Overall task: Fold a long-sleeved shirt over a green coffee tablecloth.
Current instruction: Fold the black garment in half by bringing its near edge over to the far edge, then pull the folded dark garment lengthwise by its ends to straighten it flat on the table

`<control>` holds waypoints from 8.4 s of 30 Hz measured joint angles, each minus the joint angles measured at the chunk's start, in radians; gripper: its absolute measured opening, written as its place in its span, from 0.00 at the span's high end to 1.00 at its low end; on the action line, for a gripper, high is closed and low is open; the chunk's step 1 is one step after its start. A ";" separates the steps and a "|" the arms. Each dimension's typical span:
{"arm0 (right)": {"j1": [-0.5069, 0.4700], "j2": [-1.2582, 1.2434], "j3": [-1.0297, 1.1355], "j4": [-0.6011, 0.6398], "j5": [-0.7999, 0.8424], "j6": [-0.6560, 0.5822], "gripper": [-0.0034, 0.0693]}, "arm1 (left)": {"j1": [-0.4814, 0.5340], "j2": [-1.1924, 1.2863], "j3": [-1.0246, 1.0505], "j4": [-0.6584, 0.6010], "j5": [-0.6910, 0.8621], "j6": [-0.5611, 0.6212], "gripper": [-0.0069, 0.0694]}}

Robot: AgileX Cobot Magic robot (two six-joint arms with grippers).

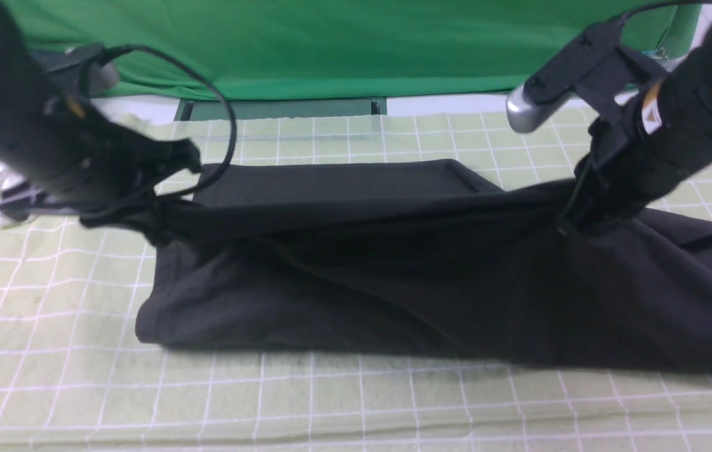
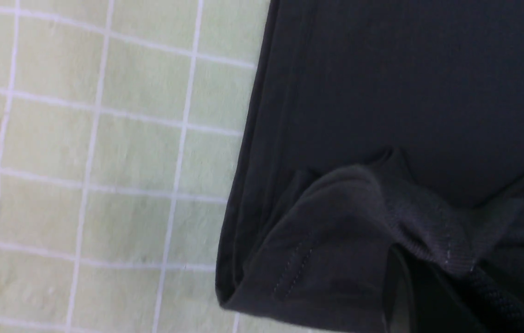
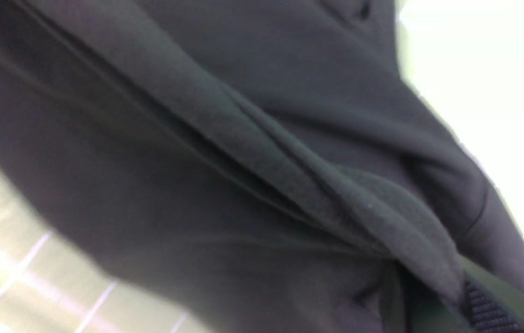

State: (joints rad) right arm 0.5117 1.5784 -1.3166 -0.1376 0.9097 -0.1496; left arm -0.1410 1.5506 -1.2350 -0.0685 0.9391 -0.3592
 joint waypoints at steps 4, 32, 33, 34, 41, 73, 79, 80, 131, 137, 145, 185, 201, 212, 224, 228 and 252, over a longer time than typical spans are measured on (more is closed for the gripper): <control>-0.042 0.110 -0.085 0.000 -0.005 -0.029 0.90 | 0.010 0.138 -0.137 0.005 0.001 0.005 0.88; -0.098 0.695 -0.620 -0.004 -0.099 -0.050 0.82 | 0.090 0.699 -0.727 0.069 0.123 0.042 0.77; -0.098 0.695 -0.620 -0.005 -0.111 -0.042 0.79 | 0.090 0.700 -0.728 0.085 0.112 0.042 0.73; -0.098 0.695 -0.622 -0.006 -0.122 -0.038 0.76 | 0.091 0.700 -0.729 0.097 0.105 0.042 0.70; -0.098 0.696 -0.664 -0.008 -0.094 -0.032 0.51 | 0.092 0.698 -0.789 0.156 0.111 0.042 0.50; -0.510 0.340 -0.302 0.117 0.274 -0.010 0.78 | -0.039 0.382 -0.147 -0.010 0.065 0.322 0.89; -0.570 0.349 -0.268 0.184 0.190 -0.056 0.38 | -0.039 0.406 -0.088 0.016 0.014 0.301 0.89; -0.570 0.359 -0.268 0.191 0.178 -0.071 0.34 | -0.039 0.409 -0.088 0.038 0.025 0.274 0.89; -0.584 0.522 -0.350 0.081 -0.017 -0.054 0.74 | -0.039 0.411 -0.088 0.108 0.053 0.231 0.89; -0.585 0.521 -0.418 0.067 0.081 -0.014 0.50 | -0.039 0.411 -0.088 0.108 0.056 0.231 0.89; -0.562 0.431 -0.533 0.130 0.265 -0.011 0.91 | -0.039 0.339 -0.087 0.112 0.057 0.229 0.89; -0.435 0.259 -0.455 0.431 0.308 -0.147 0.96 | 0.050 0.594 -0.633 0.069 -0.119 0.221 0.75; -0.403 0.259 -0.455 0.449 0.308 -0.147 0.96 | 0.050 0.775 -0.684 0.116 -0.187 0.221 0.20; -0.403 0.259 -0.455 0.450 0.309 -0.147 0.95 | 0.051 0.772 -0.684 0.086 -0.164 0.240 0.87; -0.403 0.259 -0.455 0.451 0.309 -0.149 0.94 | 0.068 0.717 -0.686 0.145 -0.154 0.144 0.87; -0.403 0.259 -0.455 0.451 0.309 -0.149 0.94 | 0.074 0.718 -0.686 0.147 -0.144 0.138 0.87; -0.607 0.173 -0.248 0.271 0.302 -0.033 0.31 | 0.087 0.450 -0.680 0.210 0.269 0.327 0.88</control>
State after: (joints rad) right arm -0.0951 1.7513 -1.5644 0.1339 1.2118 -0.1823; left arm -0.0543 2.0008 -1.9152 0.1411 1.2081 -0.0324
